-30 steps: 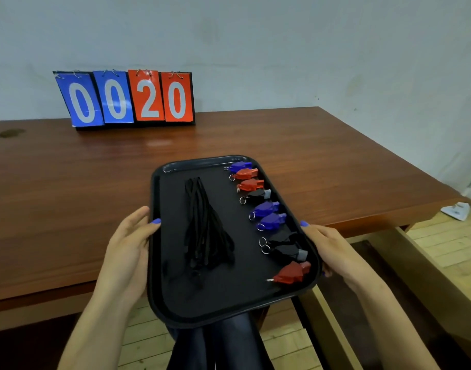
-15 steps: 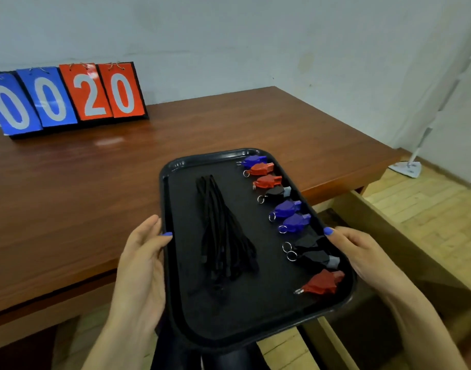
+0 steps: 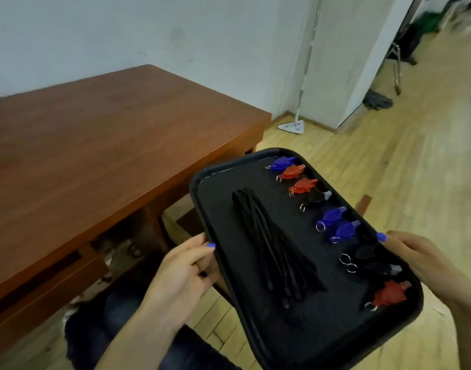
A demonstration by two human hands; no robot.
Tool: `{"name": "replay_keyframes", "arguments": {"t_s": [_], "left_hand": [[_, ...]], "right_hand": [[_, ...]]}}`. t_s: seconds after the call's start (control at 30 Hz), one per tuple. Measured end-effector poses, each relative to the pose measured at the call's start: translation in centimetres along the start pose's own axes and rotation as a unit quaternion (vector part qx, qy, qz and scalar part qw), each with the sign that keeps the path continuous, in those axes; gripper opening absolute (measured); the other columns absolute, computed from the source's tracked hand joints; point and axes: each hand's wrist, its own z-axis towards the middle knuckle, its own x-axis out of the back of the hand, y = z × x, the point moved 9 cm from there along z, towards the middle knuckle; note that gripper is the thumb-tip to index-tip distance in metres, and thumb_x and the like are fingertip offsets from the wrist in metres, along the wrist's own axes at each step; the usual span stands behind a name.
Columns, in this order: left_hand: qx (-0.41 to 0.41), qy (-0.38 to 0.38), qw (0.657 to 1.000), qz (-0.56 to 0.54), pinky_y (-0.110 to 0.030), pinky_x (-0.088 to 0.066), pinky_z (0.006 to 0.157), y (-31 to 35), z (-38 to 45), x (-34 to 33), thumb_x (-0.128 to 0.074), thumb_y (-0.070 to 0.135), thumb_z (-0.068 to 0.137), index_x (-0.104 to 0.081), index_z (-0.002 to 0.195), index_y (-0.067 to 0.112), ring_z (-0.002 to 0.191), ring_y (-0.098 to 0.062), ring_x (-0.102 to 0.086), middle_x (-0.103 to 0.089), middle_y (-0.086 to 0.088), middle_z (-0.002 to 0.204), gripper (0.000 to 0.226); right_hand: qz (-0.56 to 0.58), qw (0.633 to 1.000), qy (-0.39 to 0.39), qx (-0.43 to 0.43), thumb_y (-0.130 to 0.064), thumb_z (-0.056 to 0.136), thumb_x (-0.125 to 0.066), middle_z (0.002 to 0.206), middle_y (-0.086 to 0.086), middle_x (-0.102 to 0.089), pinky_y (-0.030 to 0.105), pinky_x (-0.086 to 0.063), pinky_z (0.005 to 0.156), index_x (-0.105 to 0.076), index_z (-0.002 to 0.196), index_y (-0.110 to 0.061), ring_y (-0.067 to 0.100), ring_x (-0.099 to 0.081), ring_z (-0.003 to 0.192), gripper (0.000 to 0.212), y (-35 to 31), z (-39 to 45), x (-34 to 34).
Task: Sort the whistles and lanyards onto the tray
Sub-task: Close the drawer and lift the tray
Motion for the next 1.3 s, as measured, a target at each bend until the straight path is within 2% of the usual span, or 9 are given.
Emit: {"name": "replay_keyframes", "arguments": {"t_s": [0.07, 0.13, 0.27, 0.37, 0.63, 0.77, 1.07, 1.17, 1.3], "left_hand": [[0.010, 0.000, 0.999, 0.046, -0.036, -0.052, 0.071, -1.5, 1.3, -0.5, -0.049, 0.002, 0.091, -0.063, 0.106, 0.011, 0.077, -0.014, -0.070, -0.074, -0.004, 0.089, 0.023], [-0.001, 0.019, 0.996, 0.091, -0.032, -0.053, 0.065, -2.3, 2.6, -0.3, -0.054, 0.002, 0.089, -0.058, 0.109, 0.006, 0.073, -0.015, -0.071, -0.072, -0.010, 0.093, 0.021], [-0.033, 0.020, 0.983, 0.181, -0.023, -0.055, 0.055, -1.9, 3.9, 0.0, -0.061, -0.001, 0.083, -0.057, 0.102, -0.001, 0.067, -0.017, -0.071, -0.065, -0.015, 0.085, 0.019], [-0.026, 0.028, 0.975, 0.218, -0.025, -0.057, 0.058, -1.6, 4.7, 1.3, -0.064, -0.001, 0.080, -0.058, 0.100, -0.004, 0.068, -0.019, -0.071, -0.066, -0.016, 0.083, 0.022], [-0.002, 0.058, 0.976, 0.209, -0.029, -0.059, 0.065, -0.8, 7.2, 4.0, -0.062, -0.003, 0.082, -0.059, 0.094, -0.002, 0.082, -0.025, -0.069, -0.067, -0.019, 0.094, 0.013], [0.009, 0.086, 0.979, 0.186, -0.025, -0.058, 0.056, -1.1, 8.3, 4.7, -0.058, -0.007, 0.084, -0.055, 0.094, -0.002, 0.085, -0.028, -0.066, -0.063, -0.024, 0.099, 0.012], [0.043, 0.097, 0.988, 0.111, -0.027, -0.059, 0.059, -0.2, 9.4, 5.2, -0.051, -0.011, 0.086, -0.055, 0.089, -0.001, 0.084, -0.028, -0.064, -0.062, -0.022, 0.091, 0.011], [0.090, 0.101, 0.991, 0.023, -0.039, -0.054, 0.081, -0.2, 9.5, 4.9, -0.046, -0.009, 0.089, -0.052, 0.104, -0.004, 0.099, -0.035, -0.059, -0.058, -0.026, 0.095, 0.017], [0.176, 0.090, 0.979, -0.049, -0.053, -0.031, 0.107, -1.4, 9.9, 4.7, -0.047, -0.007, 0.087, -0.019, 0.141, -0.003, 0.132, -0.045, -0.030, -0.025, -0.032, 0.144, 0.061]], "right_hand": [[-0.030, 0.999, 0.017, -0.008, -0.082, 0.052, -0.061, 0.057, 0.003, -0.049, 0.019, -0.036, 0.045, -0.050, 0.062, 0.001, 0.013, -0.048, 0.052, 0.084, 1.1, -0.5, 1.3], [-0.049, 0.998, 0.030, -0.014, -0.083, 0.051, -0.059, 0.055, -0.001, -0.048, 0.018, -0.036, 0.045, -0.049, 0.058, -0.004, 0.011, -0.046, 0.050, 0.080, 2.3, -0.4, 2.0], [-0.054, 0.998, 0.008, -0.013, -0.044, 0.083, -0.055, 0.052, -0.005, -0.045, 0.015, -0.032, 0.044, -0.046, 0.054, -0.011, 0.008, -0.043, 0.049, 0.045, 4.0, 1.5, 1.1], [-0.086, 0.996, -0.023, -0.010, -0.025, 0.093, -0.051, 0.049, -0.008, -0.044, 0.014, -0.031, 0.045, -0.046, 0.054, -0.010, 0.005, -0.042, 0.047, 0.042, 4.5, 3.9, -0.1], [-0.227, 0.969, -0.084, 0.043, -0.052, 0.082, -0.042, 0.047, -0.011, -0.043, 0.020, -0.031, 0.052, -0.042, 0.054, -0.018, 0.005, -0.037, 0.047, 0.044, 2.0, 10.5, -3.3], [-0.286, 0.952, -0.091, 0.056, -0.051, 0.088, -0.041, 0.060, 0.002, -0.049, 0.031, -0.036, 0.058, -0.050, 0.061, -0.013, 0.015, -0.045, 0.057, 0.048, 1.9, 12.7, -3.7], [-0.356, 0.924, -0.110, 0.082, -0.041, 0.095, -0.041, 0.062, -0.002, -0.050, 0.027, -0.040, 0.058, -0.049, 0.064, -0.025, 0.013, -0.048, 0.057, 0.036, 1.7, 17.8, -7.1], [-0.373, 0.916, -0.117, 0.087, -0.038, 0.096, -0.041, 0.062, -0.004, -0.050, 0.022, -0.036, 0.056, -0.045, 0.064, -0.029, 0.011, -0.048, 0.057, 0.034, 1.5, 18.9, -8.1], [-0.397, 0.906, -0.110, 0.099, -0.039, 0.096, -0.041, 0.062, -0.003, -0.052, 0.024, -0.038, 0.055, -0.046, 0.065, -0.028, 0.012, -0.050, 0.059, 0.034, 1.2, 19.9, -8.7]]}}
